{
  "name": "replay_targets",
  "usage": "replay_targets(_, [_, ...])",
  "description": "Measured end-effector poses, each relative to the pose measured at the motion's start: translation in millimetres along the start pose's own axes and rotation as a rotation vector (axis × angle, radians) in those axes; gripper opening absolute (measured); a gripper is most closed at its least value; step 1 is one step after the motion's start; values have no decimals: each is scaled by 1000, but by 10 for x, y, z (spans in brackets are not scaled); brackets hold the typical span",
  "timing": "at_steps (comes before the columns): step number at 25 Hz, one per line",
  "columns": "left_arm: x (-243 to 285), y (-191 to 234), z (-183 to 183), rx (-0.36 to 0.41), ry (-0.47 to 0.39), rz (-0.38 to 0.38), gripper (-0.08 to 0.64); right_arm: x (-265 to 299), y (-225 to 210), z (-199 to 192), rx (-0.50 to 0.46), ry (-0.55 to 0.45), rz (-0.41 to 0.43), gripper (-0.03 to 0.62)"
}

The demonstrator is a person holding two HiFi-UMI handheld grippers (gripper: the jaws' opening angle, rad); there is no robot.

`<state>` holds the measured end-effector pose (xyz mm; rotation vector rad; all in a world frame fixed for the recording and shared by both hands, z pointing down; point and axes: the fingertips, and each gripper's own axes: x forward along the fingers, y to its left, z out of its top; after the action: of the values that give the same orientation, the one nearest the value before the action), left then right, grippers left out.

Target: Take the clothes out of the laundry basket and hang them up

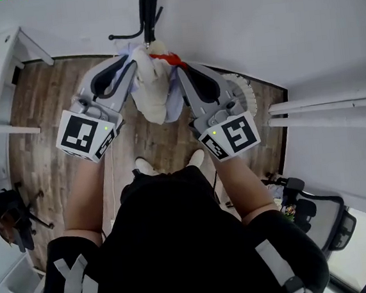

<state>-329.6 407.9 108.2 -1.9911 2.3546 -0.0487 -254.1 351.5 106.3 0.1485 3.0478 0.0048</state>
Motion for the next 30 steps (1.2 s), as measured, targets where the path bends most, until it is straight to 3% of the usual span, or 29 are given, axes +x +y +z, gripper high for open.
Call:
replay_targets(4, [-170, 468, 55, 3, -6, 44, 52, 359, 155, -1, -1, -2, 16, 13])
replay_targets(13, [-157, 1227, 82, 41, -7, 201, 52, 831, 56, -150, 31, -2, 97, 14])
replay_targets(18, [-197, 1811, 199, 63, -23, 238, 54, 1275, 152, -113, 28, -6, 94, 14])
replay_targets(24, [54, 2405, 190, 34, -61, 154, 54, 1674, 67, -224, 13, 19, -28, 14])
replay_targets(30, [523, 2734, -164, -3, -20, -26, 55, 1782, -266, -447, 79, 41, -286, 14])
